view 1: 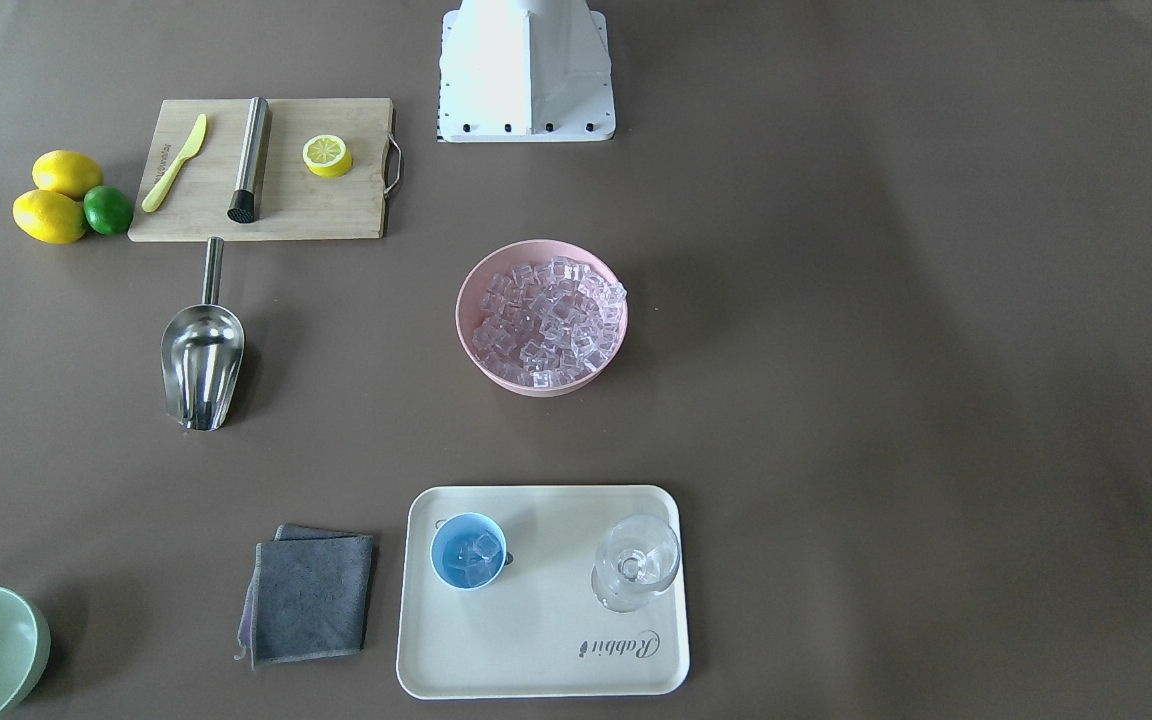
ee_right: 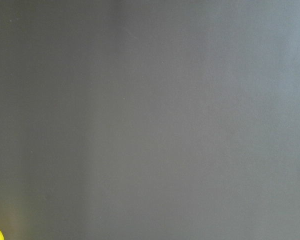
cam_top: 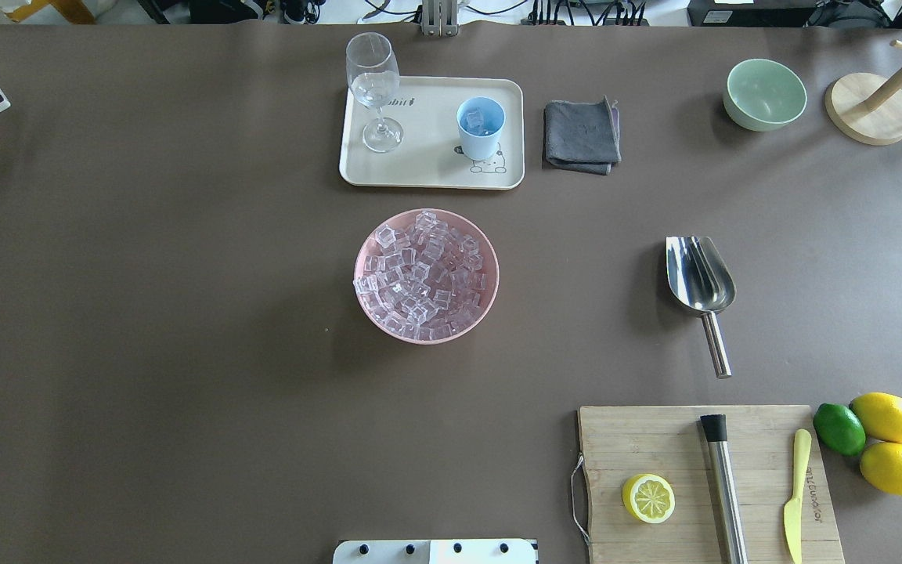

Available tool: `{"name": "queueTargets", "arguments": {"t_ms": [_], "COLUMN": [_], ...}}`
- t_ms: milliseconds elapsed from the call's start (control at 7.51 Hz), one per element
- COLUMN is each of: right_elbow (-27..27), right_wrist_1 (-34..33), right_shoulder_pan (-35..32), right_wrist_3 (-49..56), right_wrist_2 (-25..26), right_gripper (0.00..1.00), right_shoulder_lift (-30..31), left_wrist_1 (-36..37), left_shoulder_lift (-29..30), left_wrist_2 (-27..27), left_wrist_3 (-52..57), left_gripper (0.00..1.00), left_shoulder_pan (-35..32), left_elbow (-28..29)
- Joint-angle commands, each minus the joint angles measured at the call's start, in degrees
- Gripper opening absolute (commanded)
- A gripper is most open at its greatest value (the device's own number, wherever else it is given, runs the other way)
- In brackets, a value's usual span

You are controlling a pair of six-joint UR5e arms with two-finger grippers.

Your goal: Put ice in cup with scoop

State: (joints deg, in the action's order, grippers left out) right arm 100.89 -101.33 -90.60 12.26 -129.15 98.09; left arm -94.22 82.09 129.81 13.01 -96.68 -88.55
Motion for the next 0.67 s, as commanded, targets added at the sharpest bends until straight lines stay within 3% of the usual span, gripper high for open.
{"name": "queueTargets", "arguments": {"t_ms": [0,532], "right_elbow": [-4.45,-4.73], "right_wrist_1": [4.98,5.27], "right_shoulder_pan": [-0.02,-0.02], "right_wrist_3": [-0.05,-0.14], "right_wrist_2": [0.21,0.3], "right_gripper": [0.99,0.99], "right_shoulder_lift": [0.17,0.09], "left_wrist_1": [0.0,0.0], "left_shoulder_lift": [0.0,0.0], "left_wrist_2": [0.0,0.0], "left_wrist_3": [0.0,0.0], "left_gripper": [0.98,0.98], "left_shoulder_pan": [0.0,0.0], "left_elbow": [0.05,0.05]}}
